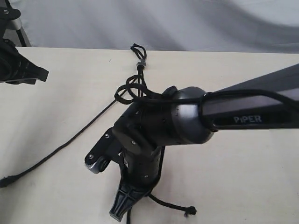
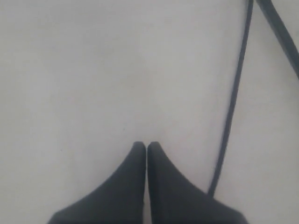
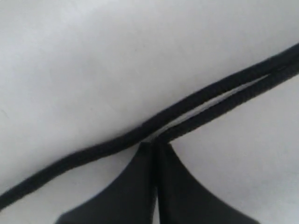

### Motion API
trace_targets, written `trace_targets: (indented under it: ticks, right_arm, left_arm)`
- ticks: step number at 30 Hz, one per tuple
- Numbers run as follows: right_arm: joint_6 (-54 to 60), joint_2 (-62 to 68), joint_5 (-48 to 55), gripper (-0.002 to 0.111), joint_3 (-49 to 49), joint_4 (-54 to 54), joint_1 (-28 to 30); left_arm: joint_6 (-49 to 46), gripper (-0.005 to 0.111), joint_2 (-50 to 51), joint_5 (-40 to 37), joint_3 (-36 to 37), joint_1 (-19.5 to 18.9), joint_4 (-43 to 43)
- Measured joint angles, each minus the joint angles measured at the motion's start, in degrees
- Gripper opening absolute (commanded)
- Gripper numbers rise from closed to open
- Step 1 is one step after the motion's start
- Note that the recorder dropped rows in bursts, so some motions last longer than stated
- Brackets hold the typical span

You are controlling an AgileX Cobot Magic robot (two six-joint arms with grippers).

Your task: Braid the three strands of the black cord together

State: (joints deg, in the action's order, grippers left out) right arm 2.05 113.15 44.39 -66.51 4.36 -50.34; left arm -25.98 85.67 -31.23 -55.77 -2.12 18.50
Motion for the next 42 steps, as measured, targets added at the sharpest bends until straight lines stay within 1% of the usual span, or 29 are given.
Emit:
trace_targets:
  ticks: [3,6,10,12,17,19,24,28,30,31,32,33,34,35,36,38,39,40,42]
  right_arm:
    - [-2.05,-2.74,0.90,0.000,-1.46,1.98,-0.25]
    - [-4.80,-6.43,2.40,0.000,-3.18,5.48,1.36]
    - [-7.33,-10.30,7.31,0.000,-5.39,10.42,7.59]
    - [-8.15,-11.73,8.77,0.000,-5.79,11.46,11.99]
    - [-10.04,-12.49,9.67,0.000,-5.90,11.57,23.21]
    - [-10.73,-12.37,8.50,0.000,-4.90,11.46,27.25]
    - [-12.15,-10.81,2.64,0.000,-0.25,10.41,33.49]
    - [-15.32,-8.51,-0.63,0.000,2.99,9.39,35.54]
    - [-17.74,-6.64,-1.33,0.007,4.09,9.40,35.70]
    - [-18.14,-5.92,-1.33,0.020,4.35,9.40,35.70]
    - [-18.80,-4.40,-1.37,0.027,4.38,9.40,35.29]
    - [-19.25,-3.81,-1.37,0.044,4.38,9.40,35.12]
    - [-20.63,-2.52,-1.47,0.052,4.49,9.40,34.56]
    - [-20.74,-2.15,-1.47,0.062,4.49,9.40,34.30]
    - [-20.52,-1.51,-1.62,0.064,4.49,9.51,33.92]
    - [-18.83,-1.95,-1.75,0.064,4.38,9.52,33.92]
    - [-18.03,-3.16,-1.75,0.064,4.14,9.52,33.92]
    - [-17.19,-4.83,-1.88,0.064,3.88,9.52,33.92]
    - [-16.67,-10.64,-3.19,0.064,3.50,10.30,34.17]
  left_arm:
    - [0.00,0.002,0.00,0.00,0.00,0.00,0.00]
    - [0.00,0.002,0.00,0.00,0.00,0.00,0.00]
    - [0.00,0.002,0.00,0.00,0.00,0.00,0.00]
    - [0.00,0.002,0.00,0.00,0.00,0.00,0.00]
    - [0.00,0.002,0.00,0.00,0.00,0.00,0.00]
    - [0.00,0.002,0.00,0.00,0.00,0.00,0.00]
    - [0.00,0.002,0.00,0.00,0.00,0.00,0.00]
    - [0.00,0.002,0.00,0.00,0.00,0.00,0.00]
    - [0.00,0.002,0.00,0.00,0.00,0.00,0.00]
    - [0.00,0.002,0.00,0.00,0.00,0.00,0.04]
    - [0.00,0.002,0.00,0.00,0.00,0.00,0.73]
    - [0.00,0.002,0.00,0.00,0.00,0.00,1.35]
    - [-0.39,0.002,0.00,0.00,0.00,0.00,2.36]
    - [-0.88,0.002,0.00,0.00,0.00,0.00,2.89]
    - [-2.07,0.002,0.00,0.00,0.00,0.00,4.41]
    - [-5.25,0.002,0.00,-0.68,0.00,0.27,7.51]
    - [-7.33,0.002,0.00,-1.26,0.00,1.03,9.32]
    - [-8.70,0.002,0.00,-1.68,0.00,2.02,10.89]
    - [-9.82,0.002,0.00,-1.94,0.00,5.71,14.21]
